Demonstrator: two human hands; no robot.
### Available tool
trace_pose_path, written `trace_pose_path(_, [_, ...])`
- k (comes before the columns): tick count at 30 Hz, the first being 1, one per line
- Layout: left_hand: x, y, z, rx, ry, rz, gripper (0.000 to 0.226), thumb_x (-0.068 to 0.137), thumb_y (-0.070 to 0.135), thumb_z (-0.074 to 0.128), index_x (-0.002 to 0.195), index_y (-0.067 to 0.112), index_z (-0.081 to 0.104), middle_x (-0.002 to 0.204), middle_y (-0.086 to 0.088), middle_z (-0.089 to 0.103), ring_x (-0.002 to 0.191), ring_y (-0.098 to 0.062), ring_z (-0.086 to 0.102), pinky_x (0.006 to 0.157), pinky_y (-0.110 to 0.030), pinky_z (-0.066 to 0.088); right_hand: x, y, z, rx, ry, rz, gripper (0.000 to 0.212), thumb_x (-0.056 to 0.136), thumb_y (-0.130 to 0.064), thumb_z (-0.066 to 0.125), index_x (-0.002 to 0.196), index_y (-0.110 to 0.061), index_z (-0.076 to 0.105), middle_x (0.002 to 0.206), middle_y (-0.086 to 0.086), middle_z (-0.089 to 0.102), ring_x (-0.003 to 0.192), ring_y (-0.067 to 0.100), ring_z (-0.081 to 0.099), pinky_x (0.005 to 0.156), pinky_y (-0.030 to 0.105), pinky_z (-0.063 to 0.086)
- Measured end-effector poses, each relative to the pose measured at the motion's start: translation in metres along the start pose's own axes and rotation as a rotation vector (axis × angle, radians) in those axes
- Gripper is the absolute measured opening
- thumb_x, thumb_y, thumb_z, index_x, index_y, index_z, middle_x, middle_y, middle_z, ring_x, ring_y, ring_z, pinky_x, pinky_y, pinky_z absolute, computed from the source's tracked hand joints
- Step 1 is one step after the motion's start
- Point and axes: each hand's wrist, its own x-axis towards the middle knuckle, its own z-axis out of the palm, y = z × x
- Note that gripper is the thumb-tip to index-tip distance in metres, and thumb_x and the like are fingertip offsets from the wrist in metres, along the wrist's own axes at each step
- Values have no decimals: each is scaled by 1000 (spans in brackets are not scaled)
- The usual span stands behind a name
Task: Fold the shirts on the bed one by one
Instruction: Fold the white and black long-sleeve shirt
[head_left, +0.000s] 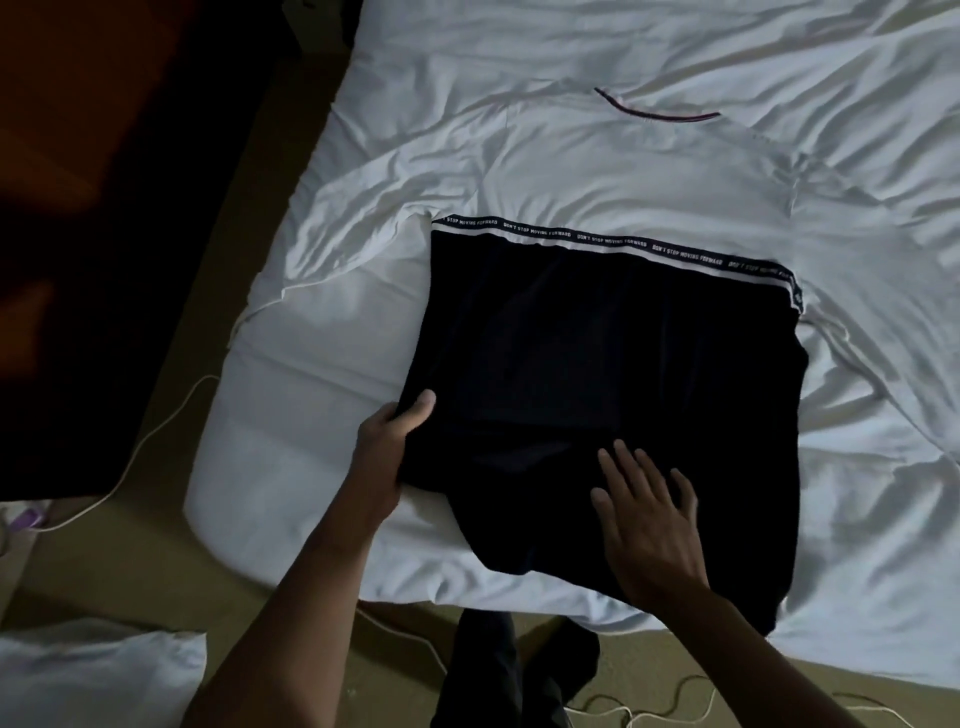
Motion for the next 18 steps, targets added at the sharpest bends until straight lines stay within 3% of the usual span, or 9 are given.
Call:
trace_pose_path(2, [-8, -6, -11, 224, -78, -54, 36, 82, 27, 88, 111, 9, 78, 105, -13, 80, 98, -30, 77, 96, -43, 60, -12, 15, -9, 67, 119, 109, 58, 104, -47, 26, 147, -21, 54, 155, 4, 48, 143, 24, 41, 114, 52, 26])
trace_pose_path(5, [-22, -13, -24, 412, -1, 38, 19, 83, 20, 87, 98, 12, 79, 93, -9, 81, 90, -25, 78, 84, -35, 62, -32, 39, -18, 167, 288, 427, 61, 97, -45, 37, 150, -14, 43, 157, 15, 36, 136, 40, 37, 108, 60, 30])
trace_pose_path(8, [-35, -21, -29, 362, 80, 217, 12, 88, 19, 83, 99, 16, 80, 95, -5, 81, 93, -21, 78, 86, -35, 61, -47, 52, -26, 342, 267, 710, 79, 98, -55, 46, 154, -3, 25, 156, 24, 30, 135, 45, 33, 109, 62, 29])
trace_pose_path(11, [-43, -26, -26, 190, 84, 192, 21, 89, 16, 82, 106, 5, 75, 103, -19, 77, 100, -36, 75, 91, -49, 61, -45, 56, -36, 693, 239, 885, 67, 97, -49, 64, 137, 1, 43, 123, 23, 58, 109, 40, 57, 95, 54, 49])
trace_pose_path(14, [-45, -24, -28, 252, 123, 192, 22, 90, 25, 82, 95, 5, 75, 92, -15, 77, 90, -32, 76, 85, -44, 60, -44, 60, -49, 864, 240, 858, 34, 101, -38, 62, 108, -5, 60, 97, 17, 68, 86, 32, 62, 78, 45, 53])
trace_pose_path(18, [-47, -11, -41, 400, 202, 271, 41, 92, 32, 80, 68, 3, 63, 61, -8, 57, 59, -19, 60, 59, -28, 46, -56, 69, -68, 907, 393, 756, 25, 104, -36, 60, 102, -10, 58, 84, 7, 62, 81, 30, 59, 73, 39, 45])
